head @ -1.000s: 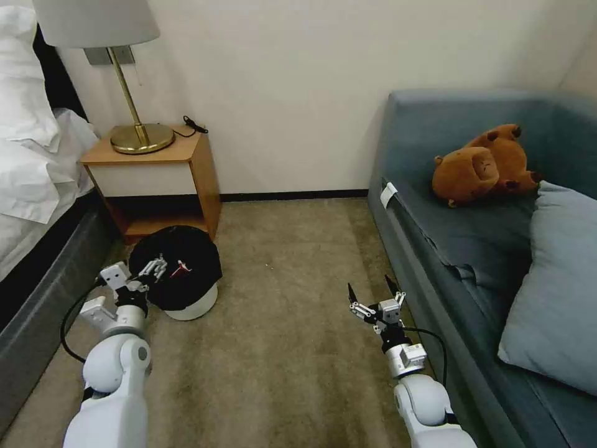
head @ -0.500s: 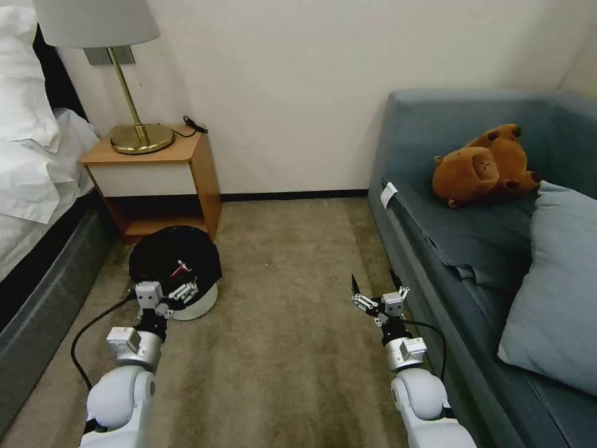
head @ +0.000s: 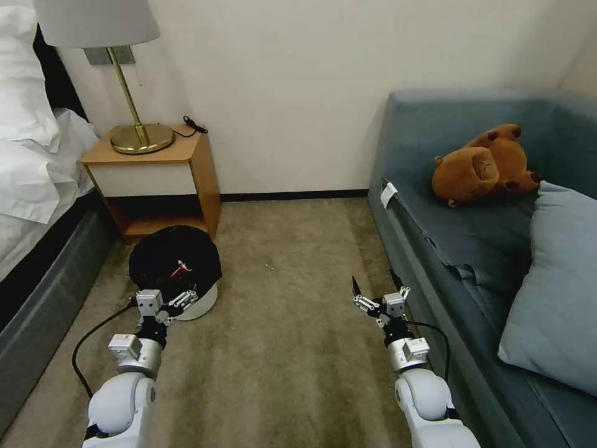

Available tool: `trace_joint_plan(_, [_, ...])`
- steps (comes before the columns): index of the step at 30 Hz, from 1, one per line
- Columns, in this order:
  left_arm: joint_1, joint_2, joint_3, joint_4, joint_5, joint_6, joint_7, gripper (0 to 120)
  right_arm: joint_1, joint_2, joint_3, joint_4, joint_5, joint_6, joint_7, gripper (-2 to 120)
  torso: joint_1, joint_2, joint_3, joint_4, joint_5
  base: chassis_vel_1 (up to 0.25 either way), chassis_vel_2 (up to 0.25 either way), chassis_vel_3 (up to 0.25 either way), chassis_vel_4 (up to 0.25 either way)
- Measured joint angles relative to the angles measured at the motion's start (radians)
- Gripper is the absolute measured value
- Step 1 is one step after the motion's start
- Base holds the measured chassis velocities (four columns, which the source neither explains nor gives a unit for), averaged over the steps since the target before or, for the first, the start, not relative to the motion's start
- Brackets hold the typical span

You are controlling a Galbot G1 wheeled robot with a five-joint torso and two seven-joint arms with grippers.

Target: Pick up the trash bin, then pick up the garbage on the floor and place it into the trash bin.

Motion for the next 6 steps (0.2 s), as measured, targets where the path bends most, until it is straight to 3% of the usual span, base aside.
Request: trace_joint_plan(6, [-0.001, 0.000, 0.000, 0.000, -0.001, 0.002, -0.002, 98, 0.000, 0.000, 0.000, 0.000, -0.001, -0.001, 0.000, 100, 0.000, 0.000, 0.000, 0.0000, 0.0000, 0.000, 0.000, 0.000, 0.000])
